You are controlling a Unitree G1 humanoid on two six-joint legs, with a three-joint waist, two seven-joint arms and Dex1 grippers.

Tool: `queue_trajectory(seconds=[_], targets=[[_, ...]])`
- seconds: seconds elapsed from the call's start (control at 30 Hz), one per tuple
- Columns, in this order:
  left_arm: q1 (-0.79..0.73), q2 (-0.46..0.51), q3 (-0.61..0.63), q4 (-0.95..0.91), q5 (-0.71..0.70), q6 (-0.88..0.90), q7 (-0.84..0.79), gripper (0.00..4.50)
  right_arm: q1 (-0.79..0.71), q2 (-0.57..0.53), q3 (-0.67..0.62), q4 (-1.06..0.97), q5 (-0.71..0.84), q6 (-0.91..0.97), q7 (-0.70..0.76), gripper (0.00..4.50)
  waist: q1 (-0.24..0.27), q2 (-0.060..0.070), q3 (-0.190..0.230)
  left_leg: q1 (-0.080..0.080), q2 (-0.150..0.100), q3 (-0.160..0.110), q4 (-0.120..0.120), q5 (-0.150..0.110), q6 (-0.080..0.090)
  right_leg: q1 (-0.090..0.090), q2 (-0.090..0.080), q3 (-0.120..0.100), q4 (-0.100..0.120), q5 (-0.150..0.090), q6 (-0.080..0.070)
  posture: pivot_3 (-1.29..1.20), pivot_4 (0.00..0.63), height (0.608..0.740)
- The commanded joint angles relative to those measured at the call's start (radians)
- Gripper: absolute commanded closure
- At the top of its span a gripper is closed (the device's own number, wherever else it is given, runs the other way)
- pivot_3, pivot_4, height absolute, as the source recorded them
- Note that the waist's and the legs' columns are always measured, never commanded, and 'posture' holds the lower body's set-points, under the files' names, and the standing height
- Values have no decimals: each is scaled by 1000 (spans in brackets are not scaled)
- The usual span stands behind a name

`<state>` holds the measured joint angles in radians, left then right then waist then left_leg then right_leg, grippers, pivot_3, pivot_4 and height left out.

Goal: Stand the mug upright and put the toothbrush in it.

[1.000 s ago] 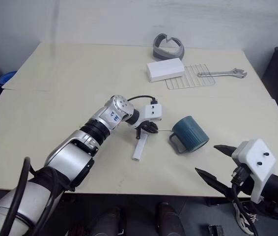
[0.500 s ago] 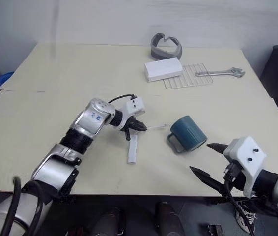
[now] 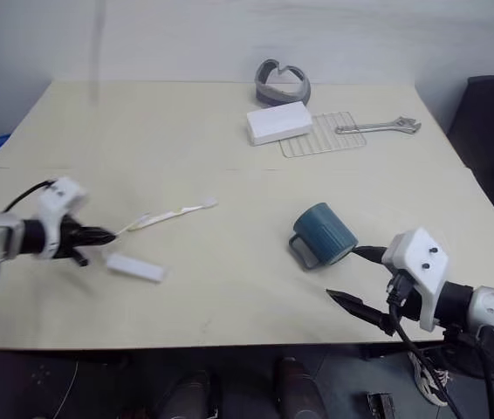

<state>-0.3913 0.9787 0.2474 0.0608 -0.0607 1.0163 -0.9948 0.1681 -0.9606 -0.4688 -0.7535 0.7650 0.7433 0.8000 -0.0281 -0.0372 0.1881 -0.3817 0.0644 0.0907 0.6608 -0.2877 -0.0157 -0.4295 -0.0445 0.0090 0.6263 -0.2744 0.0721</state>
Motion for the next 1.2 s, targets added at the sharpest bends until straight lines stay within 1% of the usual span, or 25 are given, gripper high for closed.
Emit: queue_trajectory(seconds=[0.03,0.07,0.13,0.2,0.27,0.3,0.33,0.37,0.4,0.53,0.57,0.67,0.7,0.77,0.8,0.87,0.93,1.07,1.13,1.2], targets=[[21,35,131,129,-4,-115,93,4460,-63,-18,51,38,-11,-34,36,0,10,0,0,0,1,0,0,0,0,0,-2,0,0,-2,-4,0,150,740],[6,27,148,166,-5,-137,134,4460,-90,-17,73,50,-9,-42,48,0,15,0,0,0,1,0,1,0,0,0,-3,0,-1,-7,-12,0,150,740],[-16,11,175,204,-11,-162,198,4460,-149,-11,100,64,31,-36,69,0,21,0,0,0,1,1,1,0,0,0,-6,0,-1,-7,-12,0,150,740],[-26,14,190,252,-22,-197,231,4460,-195,-14,114,67,85,-24,106,0,25,0,0,-1,-1,2,1,0,0,0,-15,0,-1,-6,-11,0,150,740],[-35,19,191,296,-29,-232,252,4460,-220,-24,127,70,111,-18,140,0,26,-1,0,-3,-1,2,1,0,1,0,-16,-1,-1,-5,-9,0,150,740],[-44,17,186,318,-32,-250,260,4460,-235,-34,144,71,111,-18,160,0,26,-1,0,-3,-1,2,1,-1,1,-1,-16,-2,-1,-3,-5,0,150,740],[-53,14,185,336,-38,-259,269,4255,-246,-40,159,72,106,-20,170,0,26,-1,0,-4,-1,2,1,-2,0,-1,-16,-3,-1,1,2,0,150,740],[-59,11,184,348,-43,-264,274,4027,-253,-45,168,74,103,-22,177,0,26,-1,0,-5,-1,2,1,-3,0,-1,-16,-4,-1,3,5,0,150,740],[-58,15,178,357,-44,-275,271,3863,-260,-46,177,77,97,-23,177,0,26,-1,0,-6,0,2,1,-4,-1,-3,-15,-4,-1,3,5,0,150,740],[-47,51,168,409,-46,-343,262,2683,-276,-42,188,87,92,-21,168,0,21,-1,0,-6,0,3,0,-4,-1,-4,-14,-4,-1,3,5,0,150,740],[-54,62,169,424,-45,-359,265,2469,-273,-43,187,86,89,-22,168,0,20,-1,0,-6,0,3,0,-4,-1,-4,-14,-4,-1,3,5,0,150,740],[-80,96,168,461,-45,-401,268,1470,-262,-46,183,83,78,-22,167,0,21,-1,-1,-6,1,3,0,-4,-1,-4,-14,-4,0,3,5,0,150,740],[-97,112,171,466,-55,-413,254,1225,-258,-48,180,82,71,-22,163,0,22,-1,-1,-6,1,3,0,-4,-1,-4,-14,-4,0,3,4,0,150,740],[-133,141,187,454,-99,-412,203,570,-250,-48,174,80,57,-19,147,0,23,-2,-1,-6,1,4,0,-4,-1,-4,-14,-5,0,2,4,0,150,740],[-147,152,198,434,-135,-407,158,295,-249,-45,174,75,54,-10,130,0,24,-2,-1,-7,1,4,0,-4,-1,-5,-15,-5,-1,2,4,0,150,740],[-156,174,219,343,-232,-374,29,295,-244,-35,183,53,46,13,80,0,25,-2,-1,-7,0,5,0,-4,-1,-5,-15,-5,-1,2,3,0,150,740],[-139,196,235,205,-344,-315,-96,295,-234,-19,199,16,56,50,15,0,26,-2,-1,-8,-1,5,0,-4,-1,-4,-16,-5,-2,1,1,0,150,740],[-69,214,253,-126,-605,-126,-271,295,-220,58,240,-55,134,136,-130,0,23,-2,-1,-8,0,4,0,-4,-1,-5,-16,-4,-2,1,1,0,150,740],[-22,222,203,-310,-702,-95,-342,295,-214,103,304,-91,108,177,-229,0,17,-1,0,-8,0,4,0,-4,-1,-6,-15,-2,-2,1,1,0,150,740],[-8,223,134,-400,-727,-101,-357,258,-227,165,327,-96,128,225,-337,390,11,-1,0,-7,0,4,0,-4,-2,-6,-14,-2,-1,1,1,0,150,740]])
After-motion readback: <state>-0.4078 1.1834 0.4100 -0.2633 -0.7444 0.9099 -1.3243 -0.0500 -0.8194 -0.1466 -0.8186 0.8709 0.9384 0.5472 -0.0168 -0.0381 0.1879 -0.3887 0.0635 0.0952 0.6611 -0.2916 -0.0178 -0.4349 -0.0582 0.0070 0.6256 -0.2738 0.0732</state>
